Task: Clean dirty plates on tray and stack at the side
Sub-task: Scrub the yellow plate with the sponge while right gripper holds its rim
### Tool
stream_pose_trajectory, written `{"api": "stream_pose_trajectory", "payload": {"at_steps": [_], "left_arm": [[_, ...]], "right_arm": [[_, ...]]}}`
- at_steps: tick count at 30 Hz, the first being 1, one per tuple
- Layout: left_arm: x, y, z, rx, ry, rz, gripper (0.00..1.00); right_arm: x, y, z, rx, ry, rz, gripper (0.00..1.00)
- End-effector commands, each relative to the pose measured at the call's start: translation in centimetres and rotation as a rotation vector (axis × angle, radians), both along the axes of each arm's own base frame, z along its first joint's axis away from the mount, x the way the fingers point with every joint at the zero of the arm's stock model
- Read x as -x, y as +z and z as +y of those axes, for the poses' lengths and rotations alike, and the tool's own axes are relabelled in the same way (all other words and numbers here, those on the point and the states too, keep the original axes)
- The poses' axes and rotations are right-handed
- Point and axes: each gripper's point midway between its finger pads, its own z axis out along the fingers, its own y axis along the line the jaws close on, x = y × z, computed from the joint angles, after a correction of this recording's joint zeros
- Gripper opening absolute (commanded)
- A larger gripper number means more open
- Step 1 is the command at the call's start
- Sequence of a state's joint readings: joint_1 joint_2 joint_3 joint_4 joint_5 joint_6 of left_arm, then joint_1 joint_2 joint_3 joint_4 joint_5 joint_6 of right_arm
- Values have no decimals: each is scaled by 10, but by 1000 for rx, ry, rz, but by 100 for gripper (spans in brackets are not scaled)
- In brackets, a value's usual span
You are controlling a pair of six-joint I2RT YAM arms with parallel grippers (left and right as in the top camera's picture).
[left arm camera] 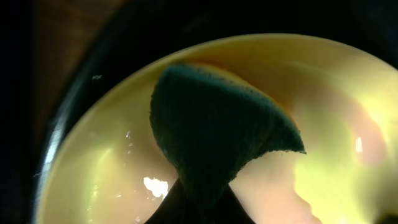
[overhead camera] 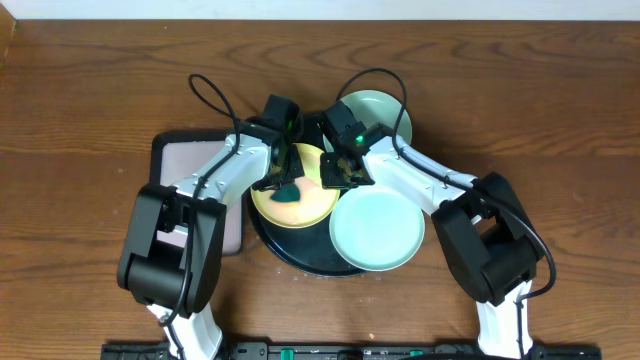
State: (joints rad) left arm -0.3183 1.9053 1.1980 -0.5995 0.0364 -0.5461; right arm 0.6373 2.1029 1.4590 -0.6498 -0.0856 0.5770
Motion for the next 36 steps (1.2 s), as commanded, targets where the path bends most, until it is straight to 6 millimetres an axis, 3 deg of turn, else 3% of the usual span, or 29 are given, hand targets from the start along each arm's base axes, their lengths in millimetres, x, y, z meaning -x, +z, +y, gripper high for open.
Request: {"api": "stream_pose_trajectory", "payload": {"at_steps": [1, 3, 7, 9, 12, 19, 23, 25, 29, 33, 36], "left_arm": [[14, -17, 51, -218, 108, 58, 8], [26, -20, 37, -140, 41, 120, 7], [43, -17, -18, 163, -225, 194, 7], [47, -13, -31, 242, -261, 203, 7], [46, -14, -30, 239, -253, 198, 7], [34, -17, -6, 157, -187, 170, 7], [34, -18, -2, 149, -178, 173, 7], [38, -16, -10, 192, -186, 187, 7], [49, -4, -52, 395, -309, 199, 7], [48, -5, -61, 376, -337, 178, 8], [36, -10, -54, 303, -270, 141, 7]], "right_arm": [[6, -13, 2, 21, 6, 26, 1], [6, -13, 2, 21, 6, 26, 1], [6, -13, 2, 20, 6, 27, 1], [10, -12, 5, -3, 23, 46, 1], [17, -10, 12, -76, 62, 101, 1], [17, -13, 0, -149, 42, 172, 1], [19, -18, -3, -188, 33, 192, 1], [19, -19, -4, -190, 31, 192, 1], [18, -18, -3, -193, 32, 186, 1], [17, -18, -2, -194, 33, 182, 1], [17, -18, -3, -191, 32, 180, 1]]}}
